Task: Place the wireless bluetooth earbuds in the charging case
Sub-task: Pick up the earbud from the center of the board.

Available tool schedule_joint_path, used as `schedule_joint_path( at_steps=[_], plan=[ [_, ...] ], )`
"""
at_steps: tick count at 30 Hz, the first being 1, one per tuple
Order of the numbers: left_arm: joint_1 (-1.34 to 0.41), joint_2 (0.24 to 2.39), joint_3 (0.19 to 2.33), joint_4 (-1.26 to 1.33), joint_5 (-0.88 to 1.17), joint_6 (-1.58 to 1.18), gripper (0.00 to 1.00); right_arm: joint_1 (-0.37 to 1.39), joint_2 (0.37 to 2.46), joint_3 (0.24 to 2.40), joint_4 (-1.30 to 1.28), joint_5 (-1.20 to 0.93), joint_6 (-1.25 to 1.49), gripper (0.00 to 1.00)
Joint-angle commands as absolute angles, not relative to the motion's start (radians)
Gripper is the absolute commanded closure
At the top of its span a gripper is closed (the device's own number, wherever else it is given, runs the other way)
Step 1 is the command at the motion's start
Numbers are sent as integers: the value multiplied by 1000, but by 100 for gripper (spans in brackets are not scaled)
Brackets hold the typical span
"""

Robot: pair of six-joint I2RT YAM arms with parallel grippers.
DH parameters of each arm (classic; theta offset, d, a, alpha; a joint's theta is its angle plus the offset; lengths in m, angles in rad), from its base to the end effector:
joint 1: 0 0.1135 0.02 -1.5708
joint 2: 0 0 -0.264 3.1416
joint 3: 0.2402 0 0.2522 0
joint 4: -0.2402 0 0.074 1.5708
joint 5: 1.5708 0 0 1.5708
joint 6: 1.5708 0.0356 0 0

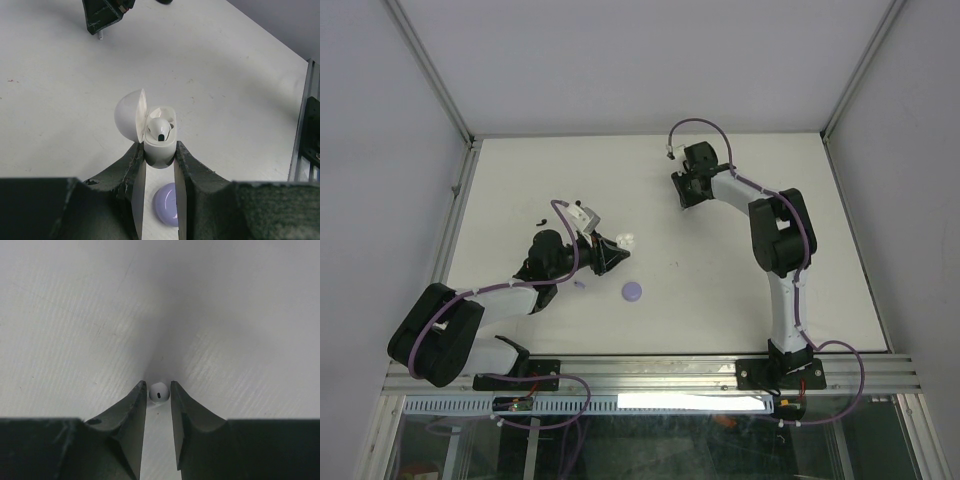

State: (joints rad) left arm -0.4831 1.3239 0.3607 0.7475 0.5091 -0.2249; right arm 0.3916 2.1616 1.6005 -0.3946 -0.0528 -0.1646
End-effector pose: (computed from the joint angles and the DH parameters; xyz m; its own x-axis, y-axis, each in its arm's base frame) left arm 0.2109 -0.1302 0.1801 -0.3692 -0.0262 -0.9290 0.7641 0.5604 -0.3195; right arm 0.4333 0.1810 0.1637 -0.6776 -0.4568 -0.5763 -0.5274 0.8480 -0.0520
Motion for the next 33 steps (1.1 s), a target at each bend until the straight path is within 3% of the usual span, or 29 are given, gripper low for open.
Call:
schedule_joint_path(
  at_steps=[1,14,33],
  plan=[
    [-479,1323,371,803,553,-211,100,398,2165,1628,-443,-47,-193,74],
    [-479,1311,358,864,585,-241,100,412,1952,1437,-335,-105,-172,78],
    [-479,1257,381,933,673,-315,100,539,1319,1054,-59,-227,-240,78]
  ],
)
